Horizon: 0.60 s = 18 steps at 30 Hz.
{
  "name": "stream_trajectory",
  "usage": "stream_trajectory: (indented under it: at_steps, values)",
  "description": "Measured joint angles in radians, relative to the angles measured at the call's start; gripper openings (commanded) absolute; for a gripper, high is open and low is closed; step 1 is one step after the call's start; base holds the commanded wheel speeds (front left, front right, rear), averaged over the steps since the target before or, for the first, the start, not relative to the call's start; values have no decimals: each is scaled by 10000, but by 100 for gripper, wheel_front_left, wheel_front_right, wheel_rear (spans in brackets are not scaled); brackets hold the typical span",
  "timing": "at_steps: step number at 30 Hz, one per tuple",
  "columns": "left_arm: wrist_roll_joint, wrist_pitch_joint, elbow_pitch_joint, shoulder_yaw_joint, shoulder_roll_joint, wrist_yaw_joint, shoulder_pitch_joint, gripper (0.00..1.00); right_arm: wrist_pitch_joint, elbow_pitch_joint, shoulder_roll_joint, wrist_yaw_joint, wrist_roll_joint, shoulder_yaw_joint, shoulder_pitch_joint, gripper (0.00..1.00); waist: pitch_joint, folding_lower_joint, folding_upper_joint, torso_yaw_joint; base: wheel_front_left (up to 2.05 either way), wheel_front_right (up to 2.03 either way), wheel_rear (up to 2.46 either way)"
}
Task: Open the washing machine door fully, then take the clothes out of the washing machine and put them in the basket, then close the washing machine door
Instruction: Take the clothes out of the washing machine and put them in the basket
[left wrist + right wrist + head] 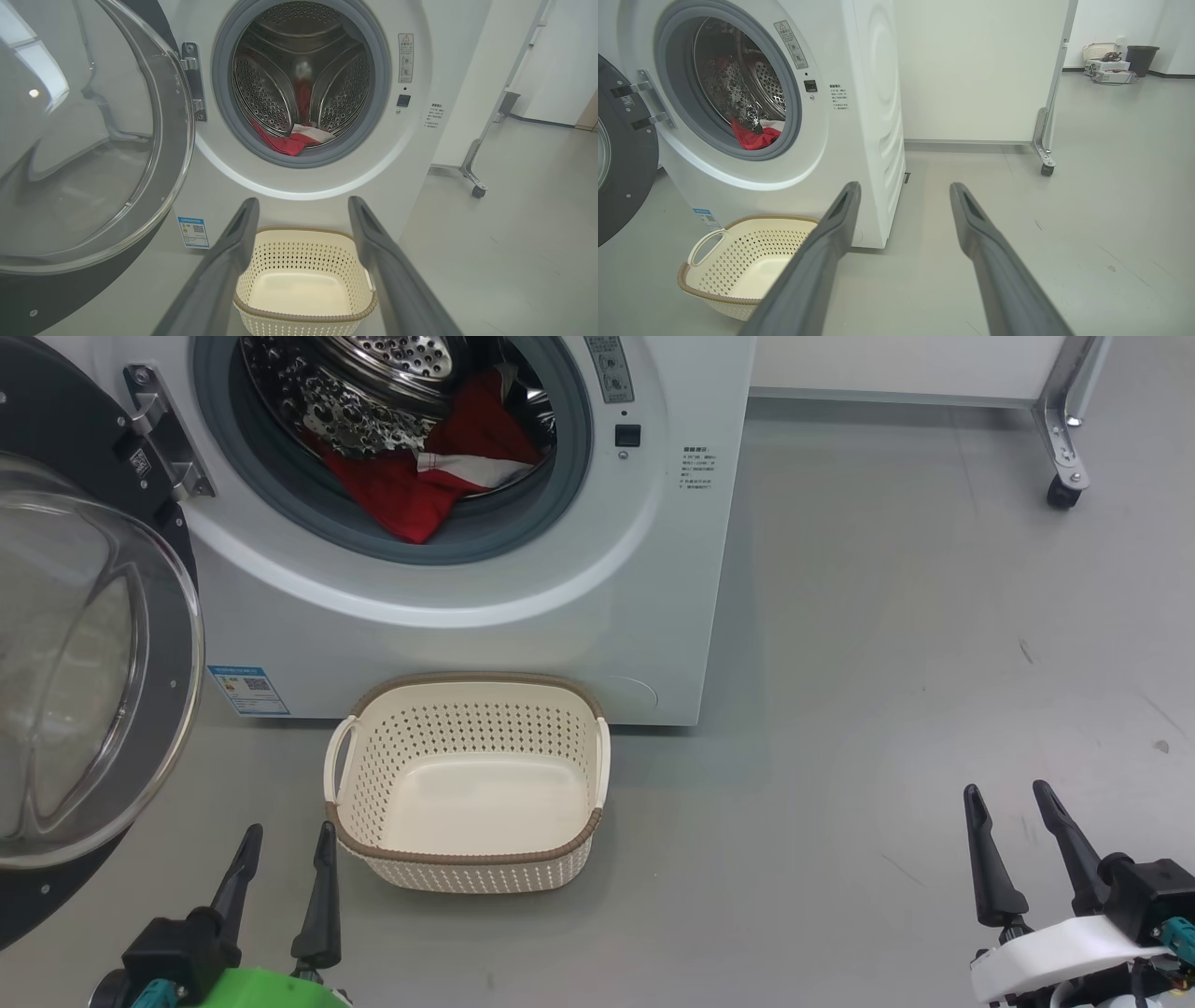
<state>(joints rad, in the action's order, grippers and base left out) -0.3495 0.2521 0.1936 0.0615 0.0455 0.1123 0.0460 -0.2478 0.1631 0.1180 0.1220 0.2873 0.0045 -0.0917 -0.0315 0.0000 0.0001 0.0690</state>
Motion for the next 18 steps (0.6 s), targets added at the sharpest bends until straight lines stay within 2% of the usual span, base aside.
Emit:
stream_trajectory:
  at_steps: [9, 18]
  values:
    - [-12, 0, -12, -12, -2, 46, 0, 100, 0, 10, -6, 0, -2, 17, -3, 100, 29, 0, 0, 48, 87, -87, 0]
    - [-119, 0, -142, -234, -12, 69, 0, 100, 0, 27, -13, 0, -12, 17, -5, 100, 41, 0, 0, 81, 123, -123, 0]
